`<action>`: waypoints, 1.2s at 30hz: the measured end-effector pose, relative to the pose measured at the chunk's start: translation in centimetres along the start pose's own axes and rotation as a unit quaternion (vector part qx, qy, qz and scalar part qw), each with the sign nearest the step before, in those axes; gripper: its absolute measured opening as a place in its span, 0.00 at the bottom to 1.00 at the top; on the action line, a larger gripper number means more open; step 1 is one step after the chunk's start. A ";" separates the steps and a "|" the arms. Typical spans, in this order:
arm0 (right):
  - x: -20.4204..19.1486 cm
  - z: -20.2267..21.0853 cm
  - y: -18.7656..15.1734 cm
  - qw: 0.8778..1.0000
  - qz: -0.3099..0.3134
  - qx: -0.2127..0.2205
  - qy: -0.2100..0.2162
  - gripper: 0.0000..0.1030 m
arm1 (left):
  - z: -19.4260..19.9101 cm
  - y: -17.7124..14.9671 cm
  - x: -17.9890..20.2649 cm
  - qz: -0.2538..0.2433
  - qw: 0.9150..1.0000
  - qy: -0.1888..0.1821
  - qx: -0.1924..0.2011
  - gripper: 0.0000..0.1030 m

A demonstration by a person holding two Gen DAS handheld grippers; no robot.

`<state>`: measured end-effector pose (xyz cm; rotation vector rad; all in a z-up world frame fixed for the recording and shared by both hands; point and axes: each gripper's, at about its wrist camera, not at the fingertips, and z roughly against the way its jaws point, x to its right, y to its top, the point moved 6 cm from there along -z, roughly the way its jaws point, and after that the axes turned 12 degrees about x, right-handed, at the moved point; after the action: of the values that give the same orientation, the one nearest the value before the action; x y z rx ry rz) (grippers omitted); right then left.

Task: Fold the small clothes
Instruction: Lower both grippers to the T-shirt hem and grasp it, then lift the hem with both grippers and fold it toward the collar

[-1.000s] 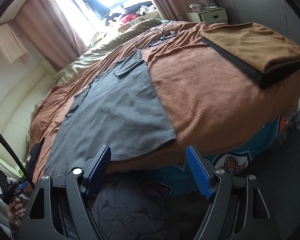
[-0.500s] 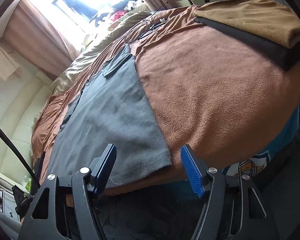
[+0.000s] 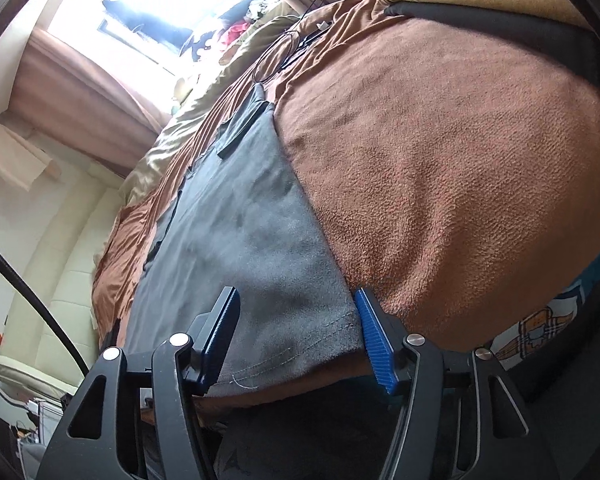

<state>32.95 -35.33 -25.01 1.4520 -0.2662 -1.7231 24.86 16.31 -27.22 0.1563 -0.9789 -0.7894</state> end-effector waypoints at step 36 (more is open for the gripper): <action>0.7 -0.4 -0.6 0.998 -0.042 0.034 -0.026 0.00 | 0.1 0.6 -1.8 0.084 0.996 0.007 0.027 0.05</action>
<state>33.10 -35.32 -25.97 1.4872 -0.2973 -1.8367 24.55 17.93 -28.11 0.1241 -0.9875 -0.6083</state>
